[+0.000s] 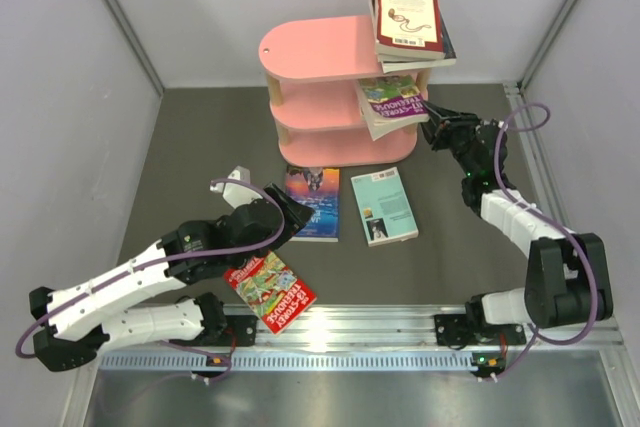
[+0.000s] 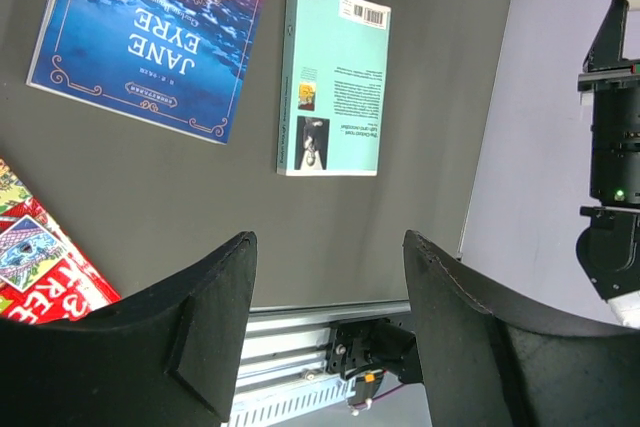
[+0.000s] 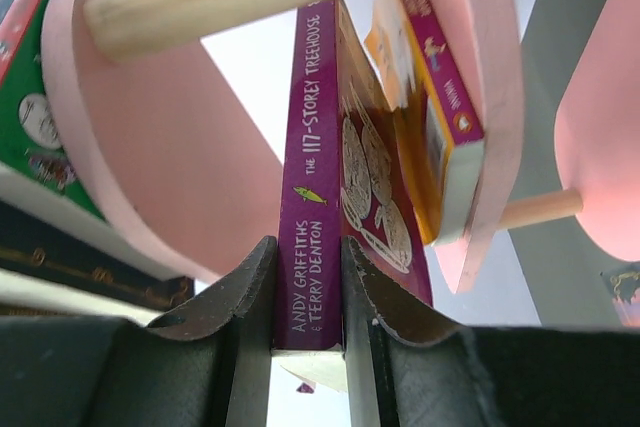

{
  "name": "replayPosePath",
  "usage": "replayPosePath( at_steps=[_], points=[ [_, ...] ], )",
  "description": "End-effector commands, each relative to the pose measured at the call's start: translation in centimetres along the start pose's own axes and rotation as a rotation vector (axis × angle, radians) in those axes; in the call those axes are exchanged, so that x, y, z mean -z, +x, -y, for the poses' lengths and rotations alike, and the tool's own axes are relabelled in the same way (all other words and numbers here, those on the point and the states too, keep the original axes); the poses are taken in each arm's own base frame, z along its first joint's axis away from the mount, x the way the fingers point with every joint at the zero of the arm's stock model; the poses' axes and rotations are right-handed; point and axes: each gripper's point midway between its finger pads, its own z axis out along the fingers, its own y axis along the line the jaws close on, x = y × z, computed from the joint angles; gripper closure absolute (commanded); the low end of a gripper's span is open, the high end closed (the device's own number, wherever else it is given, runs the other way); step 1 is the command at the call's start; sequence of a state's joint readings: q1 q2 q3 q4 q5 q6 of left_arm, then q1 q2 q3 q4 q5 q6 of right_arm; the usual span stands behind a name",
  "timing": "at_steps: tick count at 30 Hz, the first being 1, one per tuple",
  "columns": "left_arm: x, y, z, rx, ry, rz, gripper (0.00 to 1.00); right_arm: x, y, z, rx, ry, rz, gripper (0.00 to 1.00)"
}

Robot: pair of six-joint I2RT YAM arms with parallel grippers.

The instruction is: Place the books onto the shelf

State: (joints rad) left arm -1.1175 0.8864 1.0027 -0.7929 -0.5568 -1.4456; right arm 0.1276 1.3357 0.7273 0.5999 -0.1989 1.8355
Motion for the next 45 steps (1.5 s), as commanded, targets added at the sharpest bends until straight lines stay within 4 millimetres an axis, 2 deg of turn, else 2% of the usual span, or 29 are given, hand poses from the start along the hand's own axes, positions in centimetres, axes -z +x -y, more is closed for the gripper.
replayPosePath(
  at_steps=[1, 9, 12, 18, 22, 25, 26, 29, 32, 34, 36, 37, 38, 39, 40, 41, 43, 45],
  points=[
    [0.1, -0.3, -1.2, 0.012, -0.046, 0.022, 0.35, -0.4, 0.3, -7.6, 0.035, -0.229, 0.013, 1.0],
    [-0.1, -0.5, -1.6, 0.009, -0.054, 0.038, 0.34, -2.8, -0.8, -6.6, 0.053, -0.177, 0.051, 1.0],
    [-0.2, -0.5, -1.8, 0.011, -0.055, 0.043, 0.34, -4.0, -1.1, -5.4, 0.055, -0.141, 0.064, 1.0],
    [-0.1, -1.0, -2.1, 0.013, -0.055, 0.069, 0.33, -5.5, -0.8, -4.6, 0.084, -0.111, 0.057, 1.0],
    [-0.1, -1.4, -2.3, 0.011, -0.056, 0.085, 0.33, -6.6, -0.5, -3.4, 0.102, -0.066, 0.036, 1.0],
    [-0.2, -1.3, -2.6, 0.007, -0.062, 0.086, 0.33, -6.7, 0.0, -2.9, 0.121, -0.029, 0.006, 0.74],
    [-0.2, -1.4, -2.7, 0.013, -0.062, 0.088, 0.33, -6.6, -0.1, -2.3, 0.14, 0.001, 0.011, 0.6],
    [-0.1, -1.5, -2.9, 0.015, -0.066, 0.094, 0.33, -5.8, 0.2, -2.3, 0.211, 0.038, -0.002, 0.38],
    [0.1, -1.7, -3.0, 0.018, -0.066, 0.103, 0.34, -4.8, -0.6, -1.9, 0.332, 0.145, 0.009, 0.25],
    [0.1, -1.9, -3.2, 0.02, -0.067, 0.107, 0.34, -4.0, -0.7, -1.9, 0.384, 0.22, 0.01, 0.22],
    [0.1, -1.8, -3.2, 0.02, -0.068, 0.106, 0.34, -3.5, -1.2, -2.5, 0.466, 0.257, 0.019, 0.14],
    [0.0, -1.8, -3.2, 0.019, -0.069, 0.106, 0.34, -2.9, -1.6, -1.5, 0.476, 0.327, 0.019, 0.13],
    [0.0, -1.8, -3.2, 0.016, -0.069, 0.106, 0.33, -2.7, -2.0, -2.2, 0.525, 0.334, 0.022, 0.12],
    [0.0, -1.7, -3.2, 0.015, -0.069, 0.105, 0.33, -2.4, -2.4, -1.8, 0.538, 0.371, 0.024, 0.11],
    [0.0, -1.8, -3.1, 0.01, -0.069, 0.106, 0.33, -1.9, -3.1, -0.9, 0.567, 0.42, 0.021, 0.04],
    [0.0, -1.8, -3.1, 0.006, -0.071, 0.106, 0.33, -1.8, -2.9, -1.3, 0.581, 0.426, 0.001, 0.0],
    [-0.1, -1.8, -3.2, -0.001, -0.077, 0.108, 0.33, -1.5, -3.4, 1.1, 0.595, 0.524, -0.056, 0.0],
    [-0.1, -1.8, -3.3, -0.007, -0.085, 0.113, 0.33, -1.6, -3.1, 2.1, 0.601, 0.568, -0.113, 0.0]
  ],
)
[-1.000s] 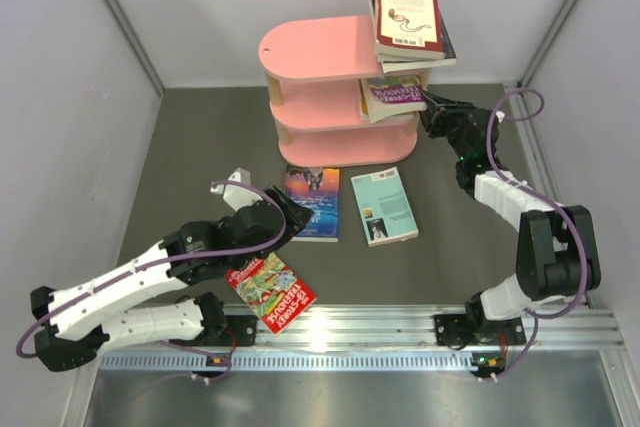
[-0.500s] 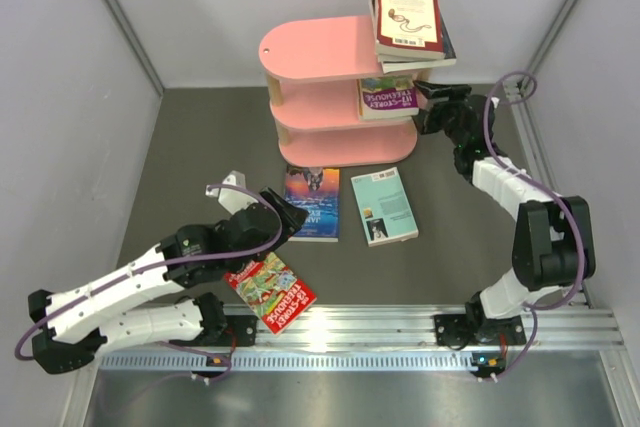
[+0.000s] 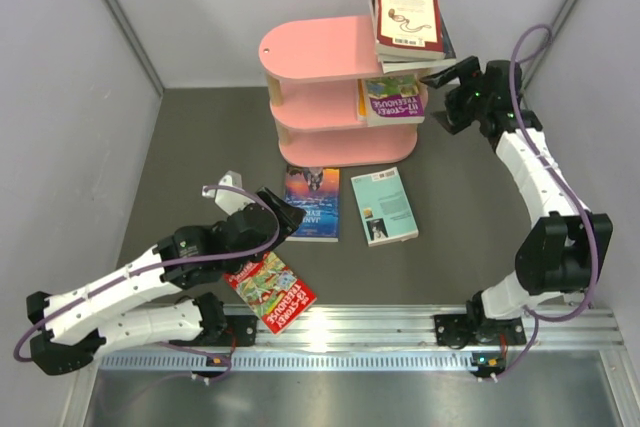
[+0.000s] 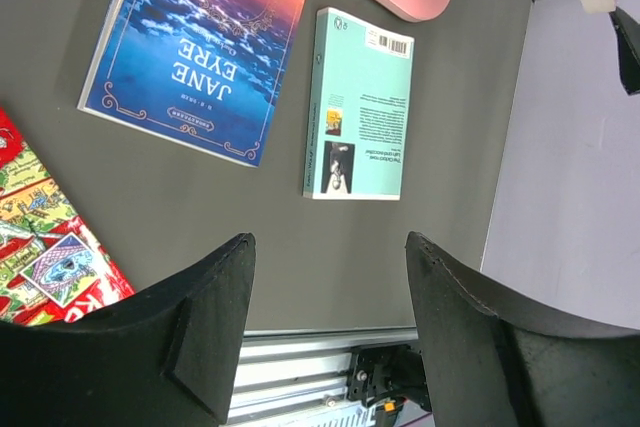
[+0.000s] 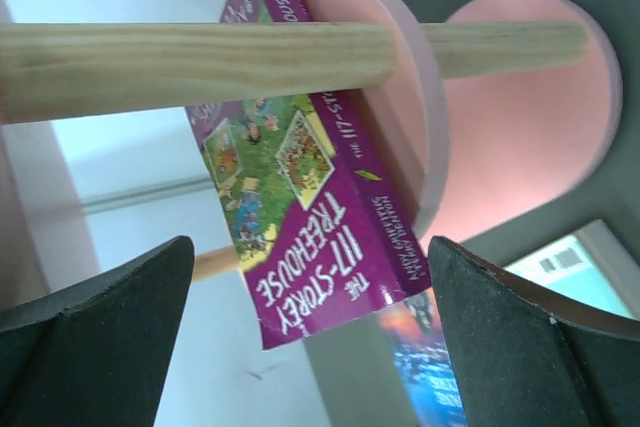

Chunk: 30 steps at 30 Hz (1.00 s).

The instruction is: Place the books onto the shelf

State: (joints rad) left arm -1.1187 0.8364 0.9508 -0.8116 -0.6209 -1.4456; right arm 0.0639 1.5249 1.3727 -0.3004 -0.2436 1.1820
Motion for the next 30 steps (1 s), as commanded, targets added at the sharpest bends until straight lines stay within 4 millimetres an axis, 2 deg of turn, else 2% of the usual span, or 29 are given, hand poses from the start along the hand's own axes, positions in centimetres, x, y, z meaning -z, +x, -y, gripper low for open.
replayPosePath(
  at_steps=[1, 4, 5, 6, 7, 8, 9, 10, 11, 12, 13, 14, 15, 16, 17, 18, 19, 20, 21, 25, 26, 28, 30],
  points=[
    [-0.2, -0.8, -1.4, 0.002, -0.063, 0.052, 0.33, 0.5, 1.9, 3.0, 0.111, 0.12, -0.145, 0.0],
    [-0.1, -1.1, -2.1, -0.022, -0.084, 0.066, 0.29, 1.9, 2.4, 4.5, 0.145, 0.136, -0.145, 0.0],
    [-0.1, -1.2, -2.4, -0.033, -0.095, 0.071, 0.26, 3.2, 2.7, 5.1, 0.156, 0.139, -0.136, 0.0],
    [0.0, -1.6, -2.9, -0.049, -0.11, 0.087, 0.21, 3.6, 3.3, 6.8, 0.168, 0.164, -0.146, 0.0],
    [0.0, -1.7, -3.0, -0.057, -0.111, 0.093, 0.16, 4.6, 3.2, 5.9, 0.191, 0.134, -0.131, 0.0],
    [-0.2, -1.7, -3.4, -0.074, -0.116, 0.098, 0.12, 6.0, 3.9, 6.3, 0.205, 0.118, -0.131, 0.0],
    [-0.4, -1.7, -3.7, -0.113, -0.12, 0.101, 0.09, 6.6, 4.5, 6.5, 0.228, 0.104, -0.14, 0.0],
    [-0.6, -1.5, -3.8, -0.132, -0.118, 0.088, 0.02, 7.0, 6.2, 6.4, 0.255, 0.08, -0.176, 0.0],
    [-1.2, -1.0, -3.7, -0.146, -0.104, 0.077, 0.02, 7.9, 8.1, 6.9, 0.272, 0.054, -0.227, 0.0],
    [-1.7, -0.6, -3.7, -0.169, -0.097, 0.058, 0.02, 7.9, 9.1, 6.2, 0.293, -0.009, -0.242, 0.0],
    [-2.8, 0.5, -4.9, -0.228, -0.126, -0.011, 0.02, 7.9, 12.0, 7.7, 0.27, -0.02, -0.316, 0.0],
    [-3.7, 0.9, -4.5, -0.225, -0.102, -0.035, 0.02, 8.7, 13.6, 7.0, 0.262, -0.082, -0.362, 0.0],
    [-4.9, 0.4, -5.5, -0.207, -0.137, -0.054, 0.02, 8.6, 14.4, 5.9, 0.256, -0.151, -0.364, 0.0],
    [-6.2, 1.2, -7.4, -0.244, -0.182, -0.105, 0.02, 8.9, 17.2, 6.4, 0.277, -0.164, -0.429, 0.0],
    [-6.7, 2.1, -7.7, -0.232, -0.171, -0.178, 0.02, 8.7, 18.5, 6.3, 0.291, -0.169, -0.457, 0.0],
    [-7.8, 0.9, -7.8, -0.203, -0.169, -0.156, 0.02, 8.7, 19.9, 6.4, 0.317, -0.167, -0.486, 0.0],
    [-8.6, 0.8, -8.5, -0.228, -0.181, -0.167, 0.02, 9.1, 22.6, 6.4, 0.358, -0.178, -0.549, 0.0],
    [-9.1, 0.9, -8.8, -0.227, -0.178, -0.188, 0.02, 8.4, 23.8, 7.0, 0.37, -0.151, -0.573, 0.0],
    [-10.1, -0.4, -8.9, -0.227, -0.171, -0.163, 0.02, 8.5, 25.5, 7.2, 0.388, -0.147, -0.614, 0.0],
    [-13.5, -1.1, -10.1, -0.217, -0.186, -0.227, 0.02, 6.2, 27.4, 8.8, 0.354, -0.135, -0.641, 0.0],
    [-14.2, -1.2, -10.3, -0.219, -0.186, -0.233, 0.02, 5.3, 27.8, 9.7, 0.348, -0.11, -0.656, 0.0],
    [-15.6, -1.2, -9.9, -0.223, -0.159, -0.269, 0.02, 4.2, 28.1, 10.0, 0.354, -0.095, -0.659, 0.0],
    [-16.4, -1.1, -9.7, -0.233, -0.141, -0.287, 0.02, 2.7, 28.8, 11.6, 0.357, -0.045, -0.677, 0.0]
  ],
)
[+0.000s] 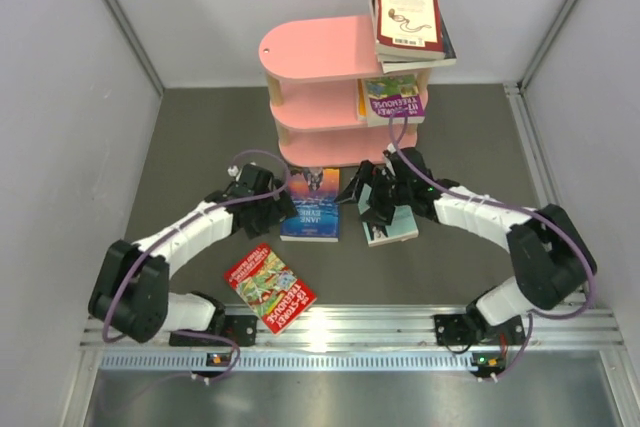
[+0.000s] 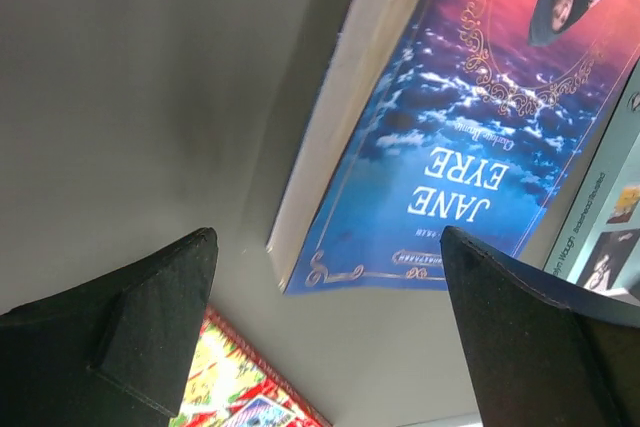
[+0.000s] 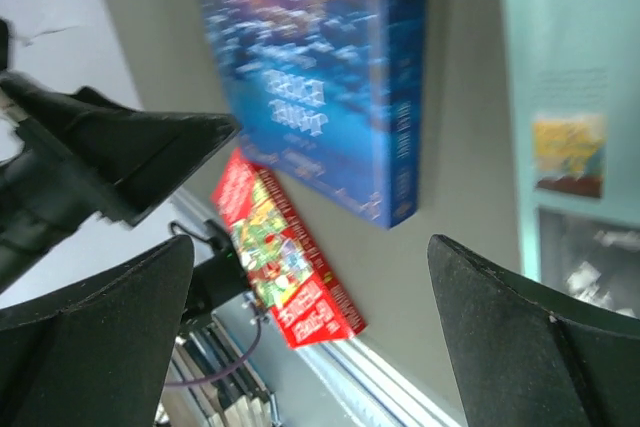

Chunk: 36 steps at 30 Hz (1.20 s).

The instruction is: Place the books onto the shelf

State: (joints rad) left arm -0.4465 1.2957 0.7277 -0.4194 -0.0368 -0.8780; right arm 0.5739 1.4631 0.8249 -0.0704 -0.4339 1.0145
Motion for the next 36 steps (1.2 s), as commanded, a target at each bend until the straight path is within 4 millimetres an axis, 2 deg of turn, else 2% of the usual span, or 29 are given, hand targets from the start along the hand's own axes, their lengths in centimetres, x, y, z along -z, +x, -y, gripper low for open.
replayPosePath(
  at_steps=[1, 2, 5, 6, 7, 9, 10, 12, 13, 14, 15, 16, 17, 19, 20, 22, 23, 27, 29, 30, 32, 33, 35, 36],
  points=[
    [-0.8, -1.8, 4.3, -0.082, 0.175, 0.0, 0.02, -2.1, -1.7, -1.2, 0.029, -0.038, 0.033, 0.0],
    [-1.3, -1.9, 4.2, -0.081, 0.172, -0.006, 0.02, -3.1, -1.8, -0.2, 0.017, -0.008, 0.024, 0.0],
    [-2.9, -1.4, 3.5, -0.069, 0.155, -0.042, 0.02, -5.1, -1.3, 0.7, 0.017, 0.044, 0.002, 0.0],
    [-3.2, -1.3, 3.3, -0.067, 0.156, -0.051, 0.02, -5.5, -0.8, 1.5, 0.017, 0.087, -0.018, 0.0],
    [-3.7, -0.9, 3.0, -0.068, 0.147, -0.073, 0.02, -6.1, -0.3, 1.0, 0.034, 0.094, -0.025, 0.0],
    [-4.3, 0.0, 3.0, -0.063, 0.16, -0.117, 0.02, -7.3, 0.5, 2.2, 0.034, 0.148, -0.036, 0.0],
    [-4.9, 0.7, 2.6, -0.055, 0.156, -0.142, 0.03, -7.8, 1.4, 2.5, 0.035, 0.161, -0.054, 0.0],
    [-5.2, 1.3, 3.7, -0.029, 0.23, -0.16, 0.11, -8.9, 2.7, 3.6, 0.009, 0.188, -0.077, 0.0],
    [-5.7, 2.3, 3.3, -0.015, 0.24, -0.191, 0.16, -9.2, 3.3, 4.2, -0.01, 0.186, -0.09, 0.0],
    [-5.5, 3.0, 3.7, -0.005, 0.28, -0.225, 0.22, -9.8, 3.7, 4.5, -0.023, 0.168, -0.095, 0.0],
    [-5.6, 2.7, 4.9, 0.012, 0.339, -0.21, 0.36, -10.0, 3.9, 4.6, -0.062, 0.152, -0.094, 0.0],
    [-5.8, 3.5, 4.5, 0.027, 0.348, -0.234, 0.45, -10.1, 4.3, 5.3, -0.077, 0.145, -0.091, 0.0],
    [-5.5, 4.0, 5.2, 0.035, 0.397, -0.26, 0.56, -10.1, 4.4, 5.4, -0.086, 0.132, -0.091, 0.0],
    [-5.5, 4.3, 5.8, 0.065, 0.447, -0.27, 0.92, -9.9, 4.6, 5.5, -0.097, 0.123, -0.089, 0.0],
    [-5.5, 4.5, 5.8, 0.073, 0.452, -0.281, 1.0, -9.8, 4.5, 5.0, -0.091, 0.108, -0.086, 0.0],
    [-5.0, 4.7, 6.1, 0.086, 0.482, -0.286, 1.0, -9.5, 4.2, 4.5, -0.08, 0.092, -0.078, 0.0],
    [-4.8, 4.7, 6.3, 0.092, 0.497, -0.286, 1.0, -9.1, 3.9, 3.6, -0.067, 0.064, -0.064, 0.0],
    [-2.6, 4.1, 7.6, 0.136, 0.585, -0.263, 1.0, -7.9, 2.7, 1.9, -0.072, 0.018, -0.025, 0.0],
    [-1.8, 4.1, 7.6, 0.151, 0.597, -0.256, 1.0, -7.0, 2.4, 1.3, -0.063, 0.015, -0.012, 0.0],
    [-0.9, 3.8, 7.8, 0.16, 0.616, -0.241, 1.0, -6.5, 2.5, 1.7, -0.067, 0.03, -0.013, 0.0],
    [-0.1, 3.6, 7.7, 0.175, 0.617, -0.224, 1.0, -5.2, 2.3, 1.1, -0.055, 0.025, 0.005, 0.0],
    [0.8, 3.3, 7.8, 0.174, 0.633, -0.206, 1.0, -4.6, 2.7, 1.8, -0.061, 0.04, 0.006, 0.0],
    [1.3, 3.3, 7.4, 0.19, 0.621, -0.202, 1.0, -3.2, 2.6, 1.0, -0.064, 0.014, 0.035, 0.0],
    [2.0, 3.3, 7.4, 0.189, 0.632, -0.191, 1.0, -2.8, 2.9, 1.7, -0.075, 0.021, 0.039, 0.02]
  ],
)
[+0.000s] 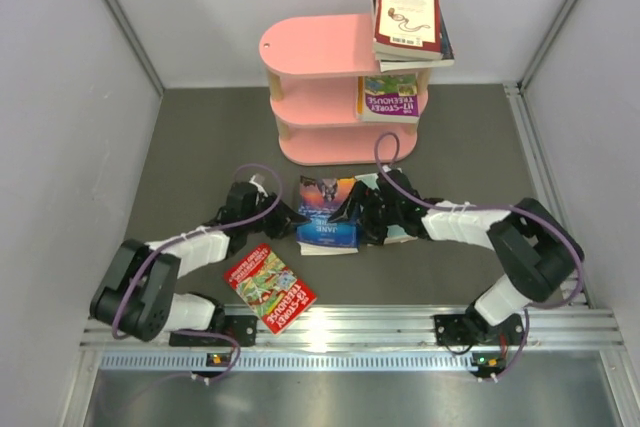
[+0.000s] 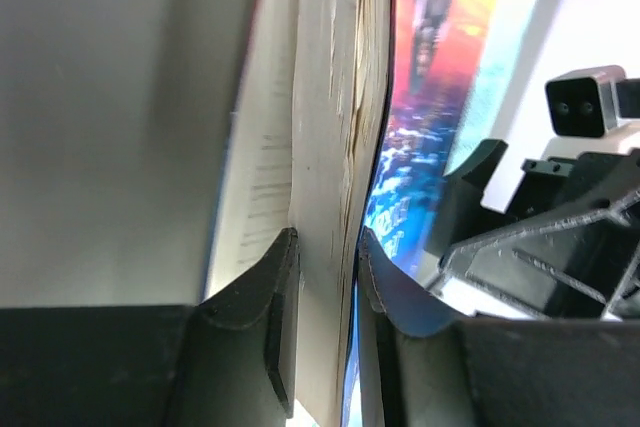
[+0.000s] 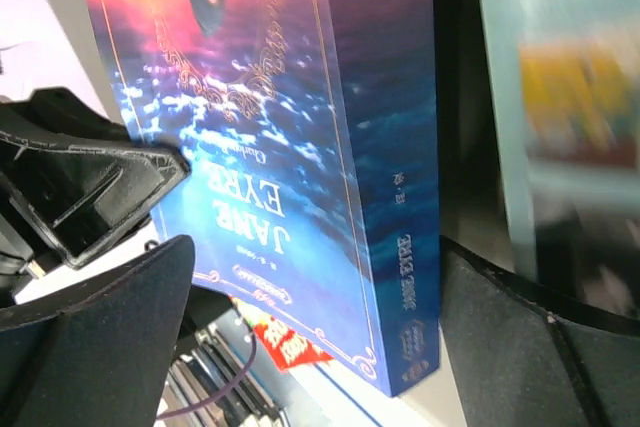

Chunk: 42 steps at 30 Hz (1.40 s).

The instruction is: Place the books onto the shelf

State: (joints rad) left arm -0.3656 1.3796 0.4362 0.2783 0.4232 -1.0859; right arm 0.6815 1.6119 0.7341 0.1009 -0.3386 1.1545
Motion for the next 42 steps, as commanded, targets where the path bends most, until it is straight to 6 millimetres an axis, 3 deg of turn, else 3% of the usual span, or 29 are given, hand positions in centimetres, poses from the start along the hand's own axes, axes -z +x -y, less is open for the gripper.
replayPosePath(
  at_steps=[1, 2, 3, 6, 9, 11, 12, 15, 20, 23, 24, 25, 26, 27, 28, 29, 30, 31, 32, 34, 35, 37, 38, 40, 41, 42],
  points=[
    [2.2, 1.6, 3.4, -0.004, 0.127, -0.052, 1.0, 2.9, -0.6, -2.6, 0.02, -0.095, 0.085, 0.04],
    [2.7, 1.5, 3.9, 0.0, 0.144, -0.039, 1.0, 3.2, -0.5, -2.9, 0.007, -0.111, 0.091, 0.09],
    [2.9, 1.9, 3.3, 0.01, 0.135, -0.04, 1.0, 3.4, -0.4, -2.8, -0.002, -0.121, 0.094, 0.22],
    [3.4, 2.6, 3.3, -0.016, 0.102, -0.037, 1.0, 4.3, -0.9, -6.0, -0.009, -0.248, 0.109, 0.34],
    [3.6, 3.7, 4.2, -0.058, 0.1, -0.036, 1.0, 5.0, -1.1, -10.0, 0.049, -0.329, 0.107, 0.36],
    [3.7, 4.6, 4.7, -0.059, 0.112, -0.05, 1.0, 5.0, -0.5, -11.2, 0.081, -0.345, 0.095, 0.38],
    [3.7, 4.7, 4.8, -0.065, 0.112, -0.041, 1.0, 5.1, -0.4, -11.9, 0.09, -0.361, 0.094, 0.46],
    [4.1, 5.2, 5.2, -0.068, 0.119, -0.036, 1.0, 5.0, 1.1, -12.3, 0.084, -0.378, 0.058, 0.58],
    [4.9, 5.3, 6.2, -0.074, 0.148, -0.016, 1.0, 5.7, 4.2, -14.7, 0.145, -0.473, -0.018, 0.64],
    [5.3, 5.6, 6.5, -0.084, 0.159, -0.027, 1.0, 6.5, 5.1, -16.5, 0.216, -0.508, -0.048, 0.85],
    [5.5, 5.7, 6.5, -0.089, 0.155, -0.028, 1.0, 7.4, 5.1, -18.3, 0.247, -0.533, -0.04, 0.98],
    [5.7, 5.8, 6.3, -0.094, 0.143, -0.032, 0.99, 7.5, 5.2, -17.9, 0.293, -0.48, -0.041, 1.0],
    [6.4, 5.4, 7.1, -0.121, 0.159, -0.011, 0.92, 8.1, 5.3, -18.7, 0.336, -0.477, -0.04, 1.0],
    [6.7, 5.9, 5.6, -0.111, 0.091, -0.029, 0.64, 10.0, 5.1, -21.5, 0.391, -0.514, -0.019, 1.0],
    [7.2, 5.8, 5.3, -0.123, 0.073, -0.016, 0.49, 10.6, 5.3, -21.0, 0.451, -0.458, -0.024, 1.0],
    [8.3, 5.2, 6.1, -0.137, 0.092, 0.029, 0.24, 13.0, 5.2, -24.0, 0.505, -0.512, 0.003, 1.0],
    [8.9, 5.4, 4.8, -0.129, 0.034, 0.031, 0.03, 14.1, 5.4, -24.0, 0.528, -0.484, -0.007, 1.0],
    [9.5, 5.1, 4.6, -0.127, 0.023, 0.056, 0.02, 15.5, 5.4, -25.0, 0.591, -0.506, 0.013, 1.0],
    [10.8, 4.3, 5.0, -0.133, 0.032, 0.122, 0.02, 18.4, 5.1, -27.6, 0.633, -0.566, 0.054, 1.0],
    [12.7, 4.2, 4.2, -0.131, 0.006, 0.163, 0.02, 21.4, 5.0, -28.9, 0.69, -0.581, 0.086, 1.0],
    [13.5, 3.9, 4.5, -0.132, 0.009, 0.189, 0.02, 24.9, 4.5, -31.5, 0.722, -0.647, 0.141, 1.0],
    [14.6, 3.8, 4.0, -0.129, -0.004, 0.213, 0.01, 27.2, 4.4, -33.1, 0.757, -0.689, 0.147, 1.0],
    [14.8, 3.8, 3.9, -0.126, -0.008, 0.216, 0.01, 30.6, 3.9, -35.3, 0.782, -0.763, 0.195, 1.0],
    [14.9, 4.2, 3.0, -0.109, -0.029, 0.207, 0.02, 32.6, 2.8, -36.9, 0.788, -0.815, 0.205, 1.0],
    [14.8, 4.4, 2.9, -0.105, -0.032, 0.199, 0.02, 36.0, 2.5, -38.7, 0.811, -0.886, 0.257, 1.0],
    [14.8, 4.6, 2.9, -0.103, -0.024, 0.188, 0.02, 36.5, 1.7, -39.6, 0.787, -0.913, 0.247, 1.0]
  ],
)
